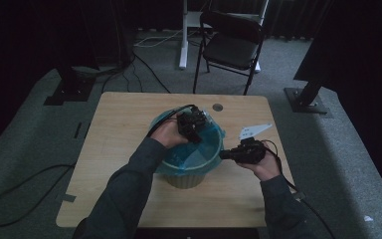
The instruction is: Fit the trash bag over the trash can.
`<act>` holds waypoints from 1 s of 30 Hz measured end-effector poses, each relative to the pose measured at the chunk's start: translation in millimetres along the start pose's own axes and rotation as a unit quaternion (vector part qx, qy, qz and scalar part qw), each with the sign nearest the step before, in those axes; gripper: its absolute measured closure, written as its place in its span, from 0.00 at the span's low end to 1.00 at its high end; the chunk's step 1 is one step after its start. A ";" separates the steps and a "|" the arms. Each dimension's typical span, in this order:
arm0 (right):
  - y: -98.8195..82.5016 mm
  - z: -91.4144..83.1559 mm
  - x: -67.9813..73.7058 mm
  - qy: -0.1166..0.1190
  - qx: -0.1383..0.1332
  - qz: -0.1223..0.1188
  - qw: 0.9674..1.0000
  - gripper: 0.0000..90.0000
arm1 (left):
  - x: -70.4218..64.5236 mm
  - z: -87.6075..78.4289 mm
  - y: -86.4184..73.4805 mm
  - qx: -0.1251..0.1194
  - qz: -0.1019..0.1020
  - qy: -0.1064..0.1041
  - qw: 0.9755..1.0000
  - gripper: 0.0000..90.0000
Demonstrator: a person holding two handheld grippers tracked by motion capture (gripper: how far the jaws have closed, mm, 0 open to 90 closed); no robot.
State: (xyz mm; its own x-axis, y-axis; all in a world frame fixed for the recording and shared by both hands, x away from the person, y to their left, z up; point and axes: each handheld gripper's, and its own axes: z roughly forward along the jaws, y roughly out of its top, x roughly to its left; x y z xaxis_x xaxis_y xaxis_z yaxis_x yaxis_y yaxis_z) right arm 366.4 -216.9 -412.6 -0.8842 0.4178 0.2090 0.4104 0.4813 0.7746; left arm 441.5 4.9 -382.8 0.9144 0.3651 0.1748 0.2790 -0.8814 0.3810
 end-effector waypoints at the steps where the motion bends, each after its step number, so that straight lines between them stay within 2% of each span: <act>1: 0.0 -0.2 0.1 0.000 0.000 0.000 1.000 1.00 | 0.1 0.5 0.4 0.002 0.000 0.002 1.000 0.59; 9: -0.4 -0.3 0.0 0.001 0.001 -0.001 1.000 1.00 | 2.7 3.4 1.8 0.016 -0.010 0.034 0.999 0.59; 13: -0.6 0.7 0.3 0.002 0.003 -0.001 1.000 1.00 | 4.8 1.5 1.3 0.011 -0.020 0.047 0.999 0.59; 19: -0.5 0.6 0.4 0.002 0.002 -0.001 1.000 1.00 | 4.9 -0.9 0.8 0.005 -0.022 0.051 0.998 0.60; 25: -1.1 -0.4 -0.3 0.001 0.001 0.000 1.000 1.00 | 1.0 -13.6 -1.3 -0.018 -0.018 0.041 0.999 0.60; 30: -1.2 -0.9 0.0 0.001 0.000 0.002 1.000 1.00 | 0.2 -30.3 -5.8 -0.043 -0.019 0.041 0.998 0.60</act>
State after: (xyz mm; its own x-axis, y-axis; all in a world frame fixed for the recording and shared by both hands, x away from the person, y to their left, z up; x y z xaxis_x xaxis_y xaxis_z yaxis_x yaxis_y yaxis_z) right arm 365.7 -218.2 -413.0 -0.8827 0.4185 0.2137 0.4146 0.4794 0.7735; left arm 431.2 19.1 -357.4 0.8754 0.4249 0.2305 0.2843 -0.8382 0.4653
